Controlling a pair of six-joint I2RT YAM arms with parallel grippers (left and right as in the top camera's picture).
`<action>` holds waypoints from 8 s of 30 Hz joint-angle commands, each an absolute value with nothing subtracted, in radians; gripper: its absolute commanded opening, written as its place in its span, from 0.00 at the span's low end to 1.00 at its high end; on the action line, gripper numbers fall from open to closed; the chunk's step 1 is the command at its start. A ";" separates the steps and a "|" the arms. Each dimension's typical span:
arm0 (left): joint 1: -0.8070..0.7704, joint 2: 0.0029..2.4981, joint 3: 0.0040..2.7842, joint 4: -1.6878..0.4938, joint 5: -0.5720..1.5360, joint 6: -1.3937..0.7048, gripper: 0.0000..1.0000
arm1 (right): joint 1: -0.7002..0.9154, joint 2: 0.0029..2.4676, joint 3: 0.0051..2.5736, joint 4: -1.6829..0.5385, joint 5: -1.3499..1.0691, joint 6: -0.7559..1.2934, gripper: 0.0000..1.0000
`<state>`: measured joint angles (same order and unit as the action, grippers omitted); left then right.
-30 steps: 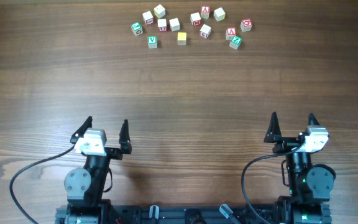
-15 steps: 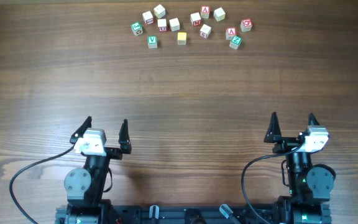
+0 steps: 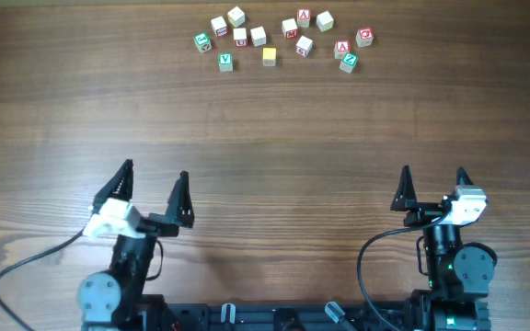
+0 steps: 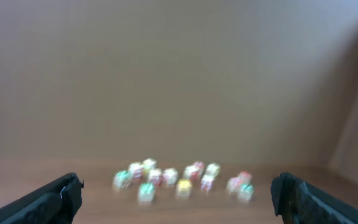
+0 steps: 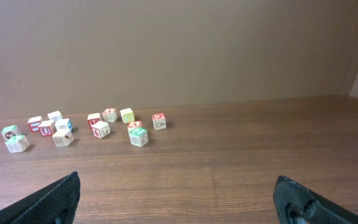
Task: Form a circle
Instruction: 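Reach the left gripper to the green V block and grasp it, then carry the V block toward table center and set it down, then reach the right gripper to the green Z block and grasp it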
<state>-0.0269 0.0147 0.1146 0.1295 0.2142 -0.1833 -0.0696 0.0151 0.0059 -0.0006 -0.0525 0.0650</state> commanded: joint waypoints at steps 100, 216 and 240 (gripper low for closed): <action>-0.224 2.122 1.942 -1.211 0.001 -0.436 0.04 | -0.065 0.014 0.005 0.001 -0.069 0.053 1.00; -0.292 1.231 1.473 -1.067 -0.229 -0.740 1.00 | 0.010 1.584 1.574 -0.710 -0.327 0.229 0.99; -0.292 1.231 1.473 -1.067 -0.229 -0.740 1.00 | 0.223 2.351 1.703 -0.282 0.216 0.475 0.94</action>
